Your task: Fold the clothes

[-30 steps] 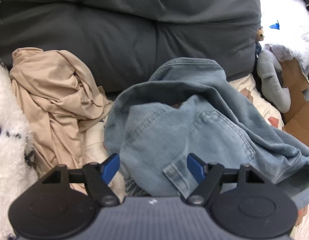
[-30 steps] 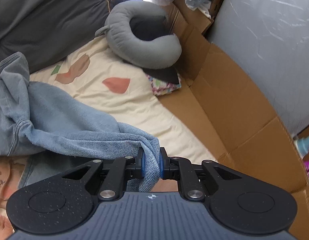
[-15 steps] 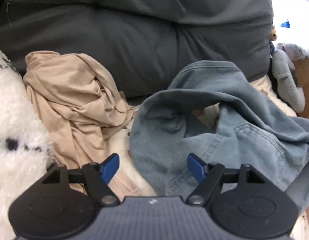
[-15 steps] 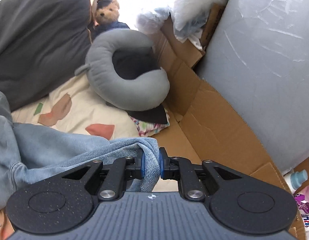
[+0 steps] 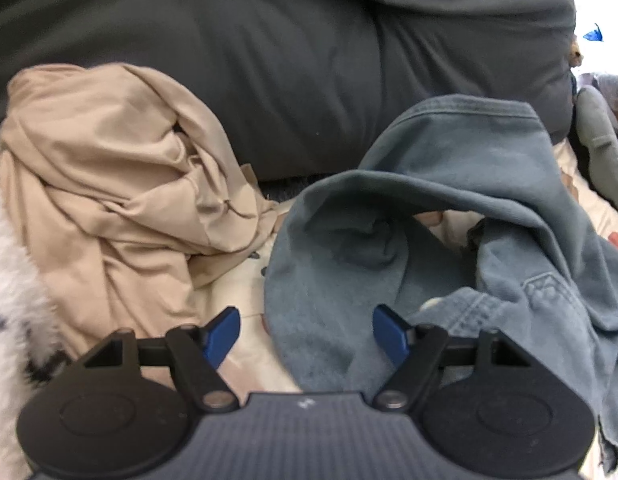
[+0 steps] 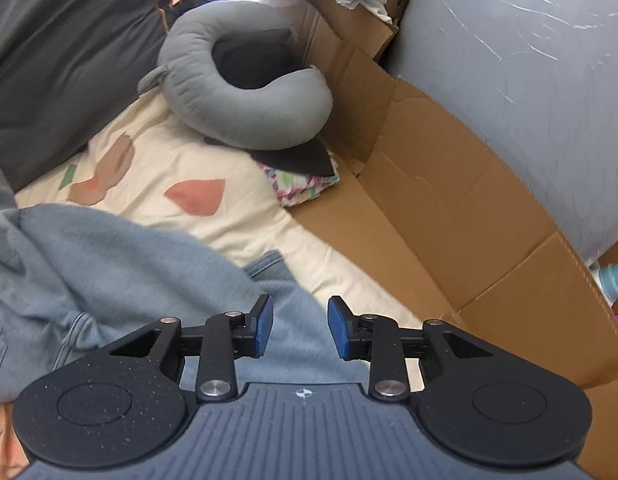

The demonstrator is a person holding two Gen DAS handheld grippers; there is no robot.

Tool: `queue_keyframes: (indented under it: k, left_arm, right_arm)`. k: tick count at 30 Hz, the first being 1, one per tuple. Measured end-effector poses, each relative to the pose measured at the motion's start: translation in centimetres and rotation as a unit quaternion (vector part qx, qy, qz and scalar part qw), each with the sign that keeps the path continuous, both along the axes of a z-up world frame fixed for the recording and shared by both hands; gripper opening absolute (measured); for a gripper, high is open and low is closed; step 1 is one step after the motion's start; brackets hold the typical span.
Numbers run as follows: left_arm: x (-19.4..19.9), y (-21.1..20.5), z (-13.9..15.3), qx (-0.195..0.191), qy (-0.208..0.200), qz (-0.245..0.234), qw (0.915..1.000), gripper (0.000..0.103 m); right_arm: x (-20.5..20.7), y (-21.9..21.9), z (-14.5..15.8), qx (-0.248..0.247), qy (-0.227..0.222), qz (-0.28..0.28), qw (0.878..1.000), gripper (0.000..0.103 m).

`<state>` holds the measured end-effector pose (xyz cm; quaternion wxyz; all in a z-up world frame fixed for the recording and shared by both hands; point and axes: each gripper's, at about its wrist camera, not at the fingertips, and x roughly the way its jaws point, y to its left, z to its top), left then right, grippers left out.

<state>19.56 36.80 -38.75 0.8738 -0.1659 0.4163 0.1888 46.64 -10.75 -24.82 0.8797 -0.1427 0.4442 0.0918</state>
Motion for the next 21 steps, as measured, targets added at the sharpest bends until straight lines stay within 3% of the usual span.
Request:
queue_keyframes:
  k: [10,13,21]
  left_arm:
    - [1.7,1.8,-2.2,-0.013,0.025,0.008,0.9996,0.047]
    - [1.9,2.3,-2.7,-0.015,0.031,0.012,0.9993,0.012]
    - [0.6,1.6,-0.6,-0.008,0.001,-0.005,1.0000,0.003]
  right_arm:
    - [-3.8,-1.2,0.3,0.054,-0.005,-0.006,0.998,0.042]
    - [-5.2,-0.9,0.0,0.061,-0.005,-0.001,0.998,0.042]
    - [-8.5,-0.2,-2.5,0.093,0.015,0.002,0.996,0.042]
